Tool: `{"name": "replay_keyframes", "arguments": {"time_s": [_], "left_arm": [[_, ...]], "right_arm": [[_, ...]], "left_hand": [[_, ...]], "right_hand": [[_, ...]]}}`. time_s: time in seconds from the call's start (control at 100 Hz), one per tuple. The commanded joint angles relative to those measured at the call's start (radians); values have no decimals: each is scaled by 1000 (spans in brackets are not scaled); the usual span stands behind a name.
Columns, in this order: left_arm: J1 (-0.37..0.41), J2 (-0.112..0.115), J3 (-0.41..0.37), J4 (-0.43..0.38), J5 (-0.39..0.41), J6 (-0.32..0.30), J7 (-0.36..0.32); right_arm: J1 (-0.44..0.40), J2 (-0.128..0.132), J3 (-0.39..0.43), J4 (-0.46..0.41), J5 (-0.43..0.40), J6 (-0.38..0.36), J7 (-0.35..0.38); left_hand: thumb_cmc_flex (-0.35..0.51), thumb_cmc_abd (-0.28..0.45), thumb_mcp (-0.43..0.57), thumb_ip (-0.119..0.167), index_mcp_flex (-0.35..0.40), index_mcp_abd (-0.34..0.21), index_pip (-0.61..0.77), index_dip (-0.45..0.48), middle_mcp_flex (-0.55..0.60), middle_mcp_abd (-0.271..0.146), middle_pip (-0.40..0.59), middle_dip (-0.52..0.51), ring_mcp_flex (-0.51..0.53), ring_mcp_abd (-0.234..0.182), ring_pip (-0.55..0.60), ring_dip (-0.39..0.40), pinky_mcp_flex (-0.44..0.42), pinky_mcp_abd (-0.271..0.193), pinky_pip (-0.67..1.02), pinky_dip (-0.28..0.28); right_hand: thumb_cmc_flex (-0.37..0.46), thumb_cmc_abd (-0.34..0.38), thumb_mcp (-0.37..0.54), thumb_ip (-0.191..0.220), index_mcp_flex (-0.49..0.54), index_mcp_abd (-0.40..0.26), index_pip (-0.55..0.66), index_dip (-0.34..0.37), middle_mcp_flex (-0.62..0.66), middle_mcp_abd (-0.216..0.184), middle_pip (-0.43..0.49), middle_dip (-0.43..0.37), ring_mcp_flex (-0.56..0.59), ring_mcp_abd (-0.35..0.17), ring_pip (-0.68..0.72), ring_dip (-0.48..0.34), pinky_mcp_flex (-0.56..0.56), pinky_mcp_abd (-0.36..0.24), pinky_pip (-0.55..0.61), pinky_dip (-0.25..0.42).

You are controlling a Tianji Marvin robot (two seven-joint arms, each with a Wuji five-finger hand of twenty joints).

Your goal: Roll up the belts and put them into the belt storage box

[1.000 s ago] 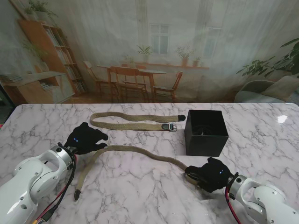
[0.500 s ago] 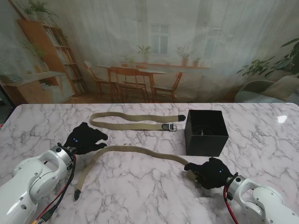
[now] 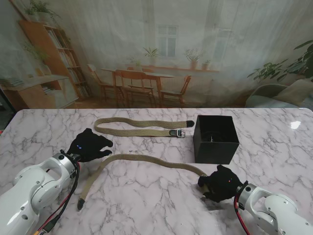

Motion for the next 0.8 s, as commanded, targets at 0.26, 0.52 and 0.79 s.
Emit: {"name": "replay_keyframes", "arguments": {"time_s": [0.26, 0.52, 0.79], "left_arm": [[0, -2, 2, 3, -3, 1, -13], [0, -2, 1, 4, -4, 0, -12], [1, -2, 0, 4, -3, 0, -9]], "right_arm": [[-39, 4, 68, -118, 67, -97, 269], [-51, 8, 100, -192, 87, -130, 425], [-51, 15, 98, -188, -7, -124, 368]], "left_hand": [[37, 37, -12, -6, -32, 22, -16, -7, 17, 20, 13, 9, -1, 18, -9, -6, -7, 32, -23, -10], [29, 41, -13, -6, -33, 23, -19, -8, 16, 20, 12, 9, -2, 20, -10, -7, -7, 32, -24, -10], [32, 39, -12, -6, -30, 24, -17, -6, 17, 20, 12, 9, -2, 20, -10, -7, -9, 32, -26, -11]], "right_hand": [[-124, 49, -163, 45, -90, 204, -67, 67, -145, -52, -214, -18, -131, -40, -138, 0, -104, -23, -59, 37], [-55, -83, 118, 113, -176, 241, -161, 109, -261, -89, -319, -49, -197, -66, -205, -31, -148, -33, -109, 50], [159, -339, 545, 77, -191, 204, -133, 156, -277, -133, -344, -38, -157, -102, -192, -31, -113, -44, -109, 45]]}}
